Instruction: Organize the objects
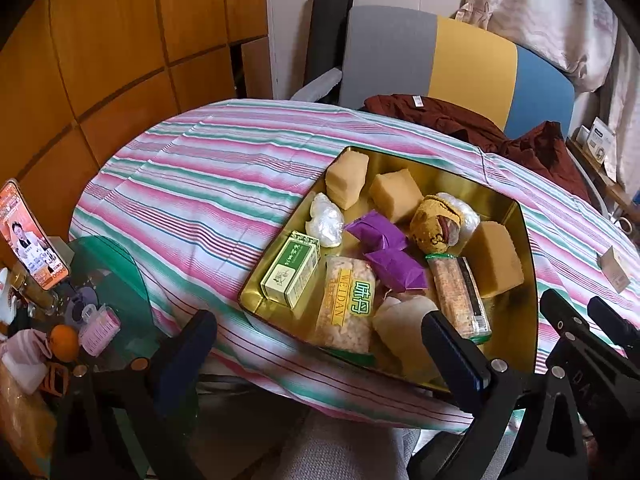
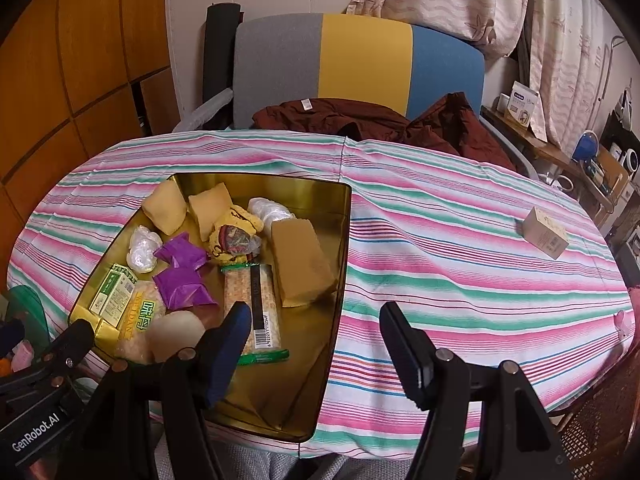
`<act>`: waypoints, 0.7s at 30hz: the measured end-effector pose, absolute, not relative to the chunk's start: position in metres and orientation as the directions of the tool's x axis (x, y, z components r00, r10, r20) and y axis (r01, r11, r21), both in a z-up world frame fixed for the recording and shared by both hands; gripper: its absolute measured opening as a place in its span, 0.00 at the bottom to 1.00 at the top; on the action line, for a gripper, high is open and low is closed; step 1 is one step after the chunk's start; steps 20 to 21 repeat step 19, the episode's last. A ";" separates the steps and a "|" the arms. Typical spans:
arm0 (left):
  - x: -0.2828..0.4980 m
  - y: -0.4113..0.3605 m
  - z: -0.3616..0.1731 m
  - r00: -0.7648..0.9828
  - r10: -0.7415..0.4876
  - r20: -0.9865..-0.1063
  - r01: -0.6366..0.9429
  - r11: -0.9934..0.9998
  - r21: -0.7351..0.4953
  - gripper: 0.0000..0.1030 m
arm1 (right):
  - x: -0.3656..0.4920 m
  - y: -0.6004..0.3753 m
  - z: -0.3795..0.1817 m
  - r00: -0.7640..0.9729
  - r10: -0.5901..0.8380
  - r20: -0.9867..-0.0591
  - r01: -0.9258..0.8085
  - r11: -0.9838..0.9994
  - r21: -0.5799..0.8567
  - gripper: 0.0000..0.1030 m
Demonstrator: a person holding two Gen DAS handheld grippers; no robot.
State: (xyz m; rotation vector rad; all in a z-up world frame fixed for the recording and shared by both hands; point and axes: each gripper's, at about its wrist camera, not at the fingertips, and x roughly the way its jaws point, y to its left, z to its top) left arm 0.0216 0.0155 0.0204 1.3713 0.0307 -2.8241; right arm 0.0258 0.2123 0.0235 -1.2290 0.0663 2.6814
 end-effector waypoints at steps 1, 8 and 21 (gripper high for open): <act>0.021 0.015 0.020 -0.613 0.015 -0.790 0.009 -1.000 -0.026 0.99 | 0.026 0.212 0.023 -0.638 0.155 -0.754 -0.191 -0.981 -0.040 0.66; 0.019 0.013 0.016 -0.597 0.027 -0.802 0.013 -0.999 -0.043 0.99 | 0.024 0.212 0.022 -0.637 0.157 -0.754 -0.191 -0.981 -0.043 0.66; 0.014 0.010 0.006 -0.569 0.018 -0.822 0.033 -0.998 -0.044 0.95 | 0.023 0.216 0.018 -0.629 0.150 -0.763 -0.197 -0.980 -0.030 0.66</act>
